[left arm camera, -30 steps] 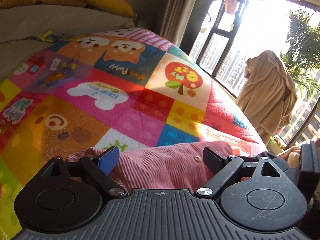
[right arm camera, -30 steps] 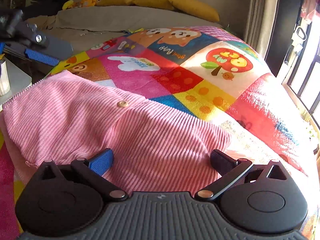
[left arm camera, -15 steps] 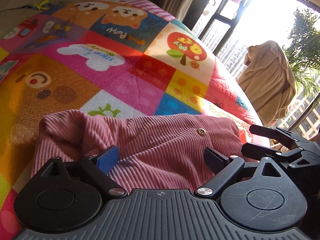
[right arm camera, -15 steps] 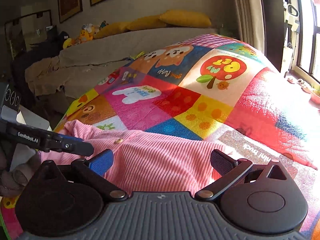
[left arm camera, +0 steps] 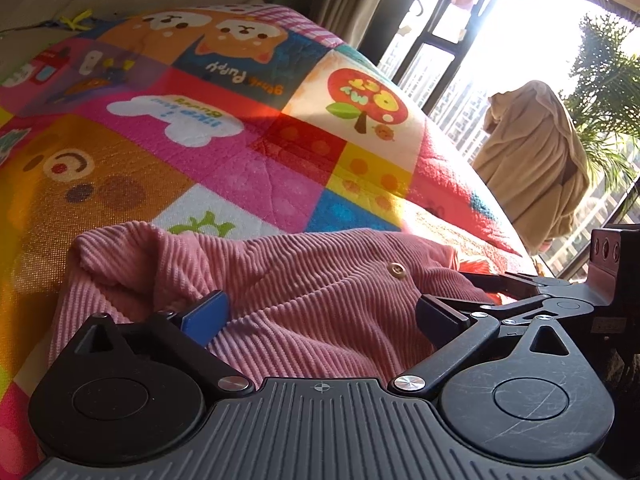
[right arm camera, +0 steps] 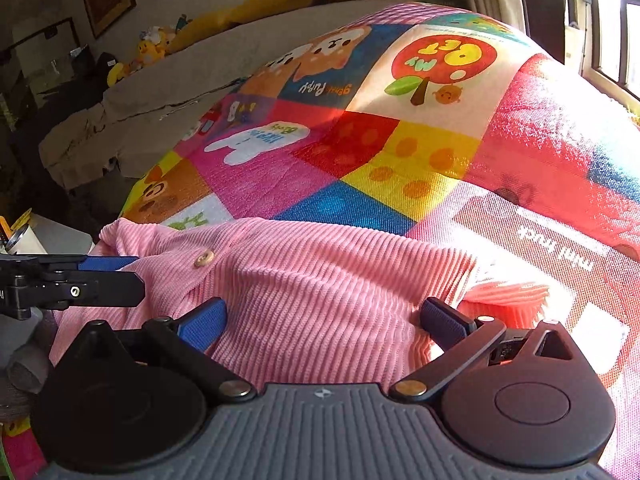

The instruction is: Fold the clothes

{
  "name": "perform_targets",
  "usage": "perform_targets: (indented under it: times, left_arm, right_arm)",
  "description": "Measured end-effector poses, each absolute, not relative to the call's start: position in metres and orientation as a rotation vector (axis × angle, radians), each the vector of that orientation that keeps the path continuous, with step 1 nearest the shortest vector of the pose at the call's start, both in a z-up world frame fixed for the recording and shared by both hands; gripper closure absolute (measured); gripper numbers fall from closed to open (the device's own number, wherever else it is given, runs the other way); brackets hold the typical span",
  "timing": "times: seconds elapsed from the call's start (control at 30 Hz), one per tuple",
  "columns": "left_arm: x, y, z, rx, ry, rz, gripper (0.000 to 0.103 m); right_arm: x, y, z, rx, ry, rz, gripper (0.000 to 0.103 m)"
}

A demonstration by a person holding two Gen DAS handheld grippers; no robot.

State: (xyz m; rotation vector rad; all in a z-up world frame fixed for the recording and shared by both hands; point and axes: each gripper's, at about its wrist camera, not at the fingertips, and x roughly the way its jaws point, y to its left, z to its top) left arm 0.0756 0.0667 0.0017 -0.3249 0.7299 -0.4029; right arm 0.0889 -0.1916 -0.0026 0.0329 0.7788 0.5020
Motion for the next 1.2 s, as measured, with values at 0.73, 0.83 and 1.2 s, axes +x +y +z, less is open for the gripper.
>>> perform_targets:
  times: [0.73,0.83,1.2]
  left_arm:
    - [0.009,0.097,0.021,-0.475,0.687,-0.486,0.001]
    - [0.021,0.120,0.037,-0.546,0.611,-0.390,0.001]
    - [0.119,0.128,0.023,-0.663,0.834,-0.437,0.001]
  right_arm:
    - [0.043,-0.186,-0.015,-0.178,0.753,0.467,0.000]
    - [0.043,-0.185,-0.015,-0.181,0.749,0.459,0.000]
    - [0.041,-0.185,-0.016,-0.174,0.745,0.452,0.000]
